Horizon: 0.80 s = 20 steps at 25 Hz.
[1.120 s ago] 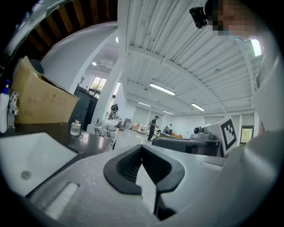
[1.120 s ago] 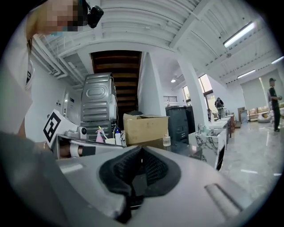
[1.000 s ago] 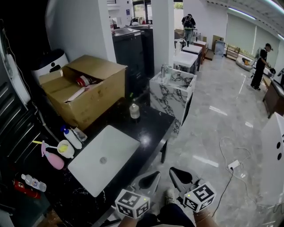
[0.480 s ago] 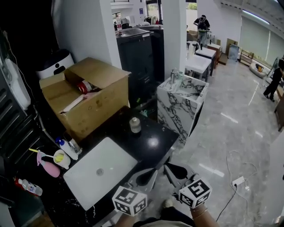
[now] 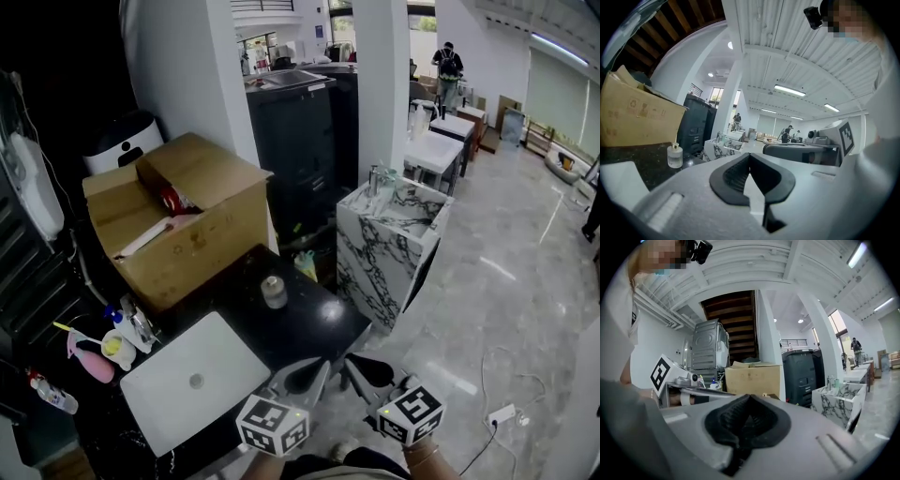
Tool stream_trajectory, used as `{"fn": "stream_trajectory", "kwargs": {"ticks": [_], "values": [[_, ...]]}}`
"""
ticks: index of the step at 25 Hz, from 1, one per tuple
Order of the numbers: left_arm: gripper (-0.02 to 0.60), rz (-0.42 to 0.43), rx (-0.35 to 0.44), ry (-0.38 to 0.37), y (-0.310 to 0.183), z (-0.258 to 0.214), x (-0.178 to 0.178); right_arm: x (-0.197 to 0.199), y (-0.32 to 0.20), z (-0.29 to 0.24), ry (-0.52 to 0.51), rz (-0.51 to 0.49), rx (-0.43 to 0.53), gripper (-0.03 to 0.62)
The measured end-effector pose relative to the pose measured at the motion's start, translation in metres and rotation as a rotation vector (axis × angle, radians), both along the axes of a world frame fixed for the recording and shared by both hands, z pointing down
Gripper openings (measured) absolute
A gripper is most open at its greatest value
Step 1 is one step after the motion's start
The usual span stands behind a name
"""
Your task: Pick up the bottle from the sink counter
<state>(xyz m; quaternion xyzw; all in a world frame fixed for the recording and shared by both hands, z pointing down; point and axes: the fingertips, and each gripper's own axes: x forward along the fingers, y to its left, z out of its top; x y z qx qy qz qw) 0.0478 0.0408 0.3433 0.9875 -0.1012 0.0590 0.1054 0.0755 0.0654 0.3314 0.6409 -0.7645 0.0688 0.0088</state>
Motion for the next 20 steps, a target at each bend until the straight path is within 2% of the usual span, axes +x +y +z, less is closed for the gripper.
{"fn": "stream_trajectory", "kwargs": {"ticks": [8, 20], "values": [[0.002, -0.044, -0.006, -0.033, -0.01, 0.008, 0.022, 0.021, -0.008, 0.014, -0.041, -0.042, -0.018, 0.003], [0.002, -0.122, -0.027, -0.083, -0.057, 0.025, 0.026, 0.03, -0.046, 0.041, -0.105, -0.089, -0.07, 0.003]]}}
